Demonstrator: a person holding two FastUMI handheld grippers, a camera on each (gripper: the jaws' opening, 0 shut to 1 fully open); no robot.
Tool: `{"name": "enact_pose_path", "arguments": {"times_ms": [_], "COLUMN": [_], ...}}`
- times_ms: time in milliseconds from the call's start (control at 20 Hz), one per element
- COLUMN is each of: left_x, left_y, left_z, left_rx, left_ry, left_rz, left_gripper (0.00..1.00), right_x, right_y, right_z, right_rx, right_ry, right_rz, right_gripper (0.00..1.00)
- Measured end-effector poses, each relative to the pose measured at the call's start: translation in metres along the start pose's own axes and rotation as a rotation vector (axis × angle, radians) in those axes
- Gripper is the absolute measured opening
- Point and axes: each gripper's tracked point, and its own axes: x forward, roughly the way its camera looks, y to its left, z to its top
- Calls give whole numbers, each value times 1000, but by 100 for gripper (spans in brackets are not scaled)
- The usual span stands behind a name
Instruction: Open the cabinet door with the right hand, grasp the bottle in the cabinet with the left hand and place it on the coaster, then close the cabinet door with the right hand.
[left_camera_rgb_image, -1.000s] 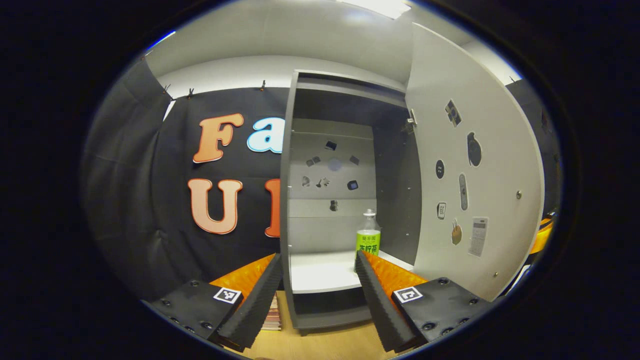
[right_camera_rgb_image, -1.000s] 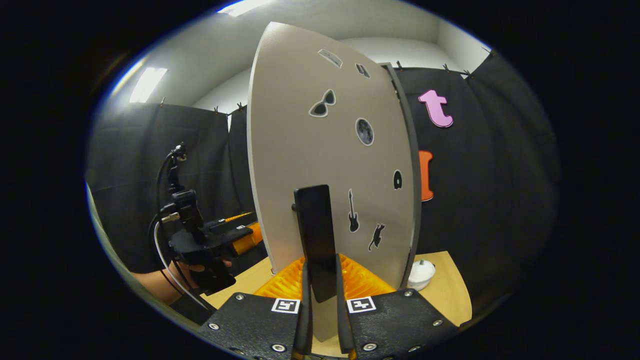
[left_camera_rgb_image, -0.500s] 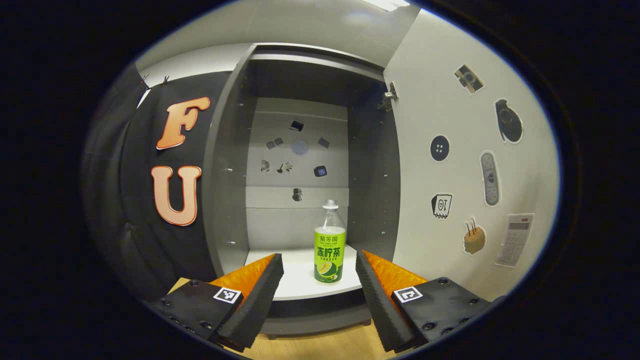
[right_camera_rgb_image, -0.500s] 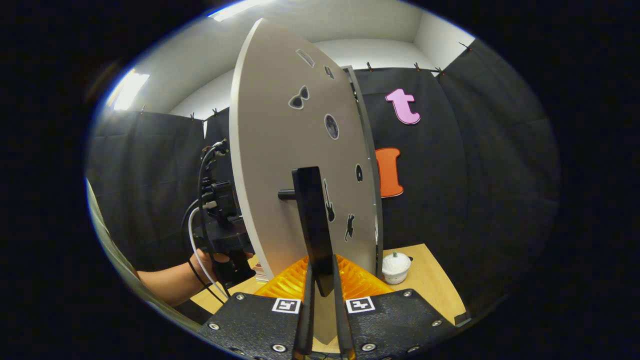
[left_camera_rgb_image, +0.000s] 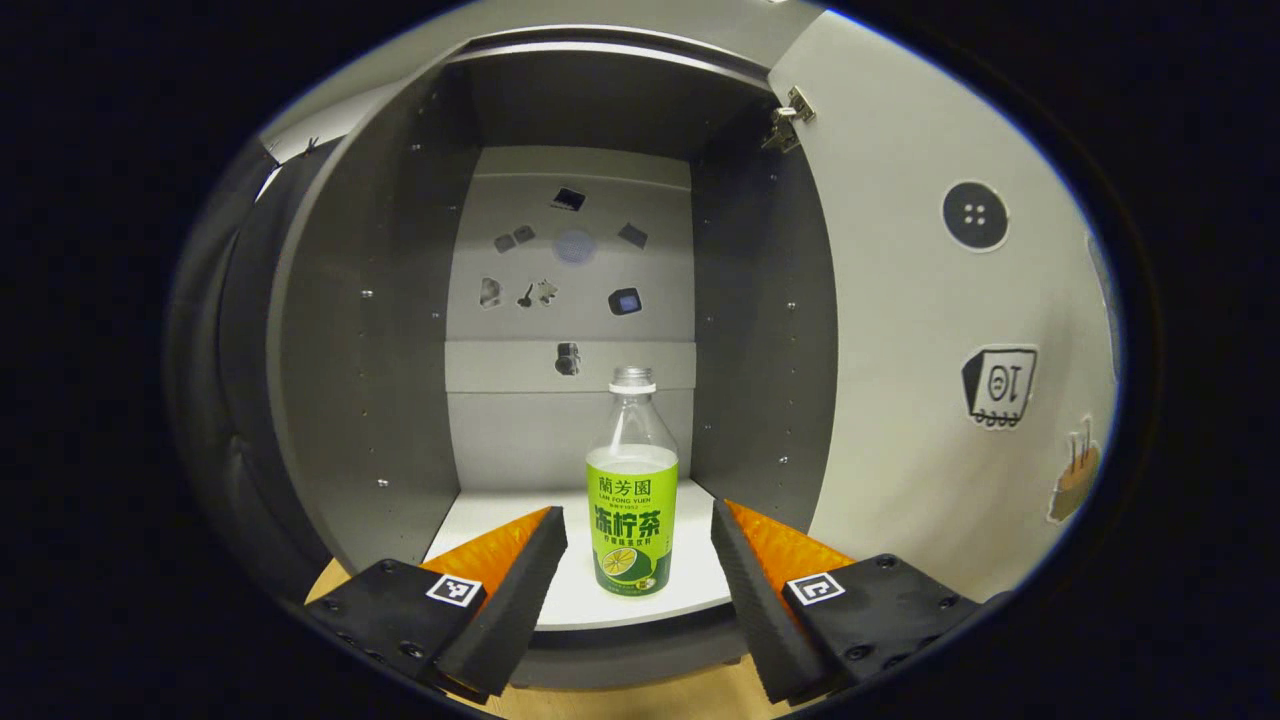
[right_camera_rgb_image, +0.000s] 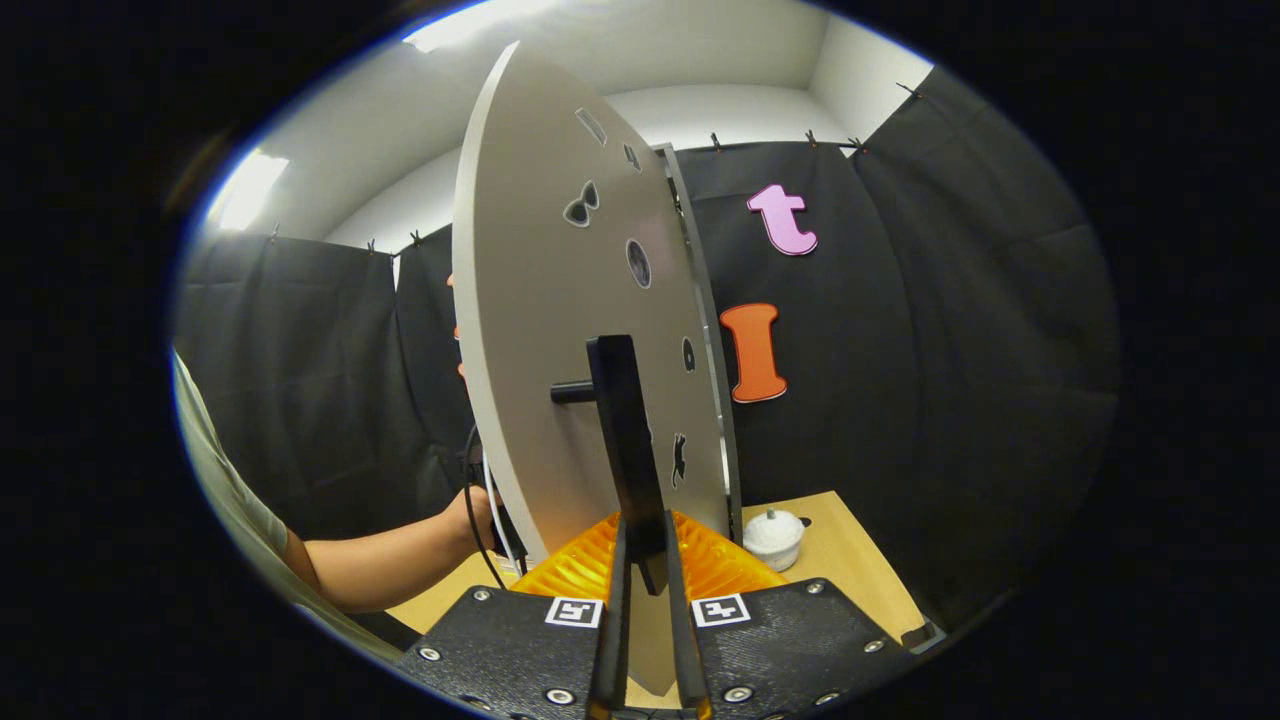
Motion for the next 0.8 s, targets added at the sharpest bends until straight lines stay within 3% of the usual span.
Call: {"name": "enact_pose_path", "arguments": {"times_ms": [200,250,300,500,550,600,800], "left_x": [28,35,43,63,66,68,66], "left_y": [-1,0,-2,1,1,1,2], "left_z": [-4,-5,-8,-12,-11,-10,0], "left_rx": [-19,-22,-29,-27,-20,-11,4], "left_ry": [20,22,35,50,48,45,17], "left_rz": [13,19,13,28,29,28,31], "left_gripper": [95,95,95,95,95,95,90], "right_x": [0,0,-1,-7,-9,-10,-11], "right_y": [-16,-21,-26,-46,-50,-54,-53], "right_z": [2,2,3,5,5,5,2], "right_rx": [-14,-22,-29,-20,-15,-5,15], "right_ry": [-9,-12,-17,-37,-41,-43,-46], "right_rz": [-46,-63,-83,-149,-164,-169,-149], "right_gripper": [18,24,18,15,24,12,14]}}
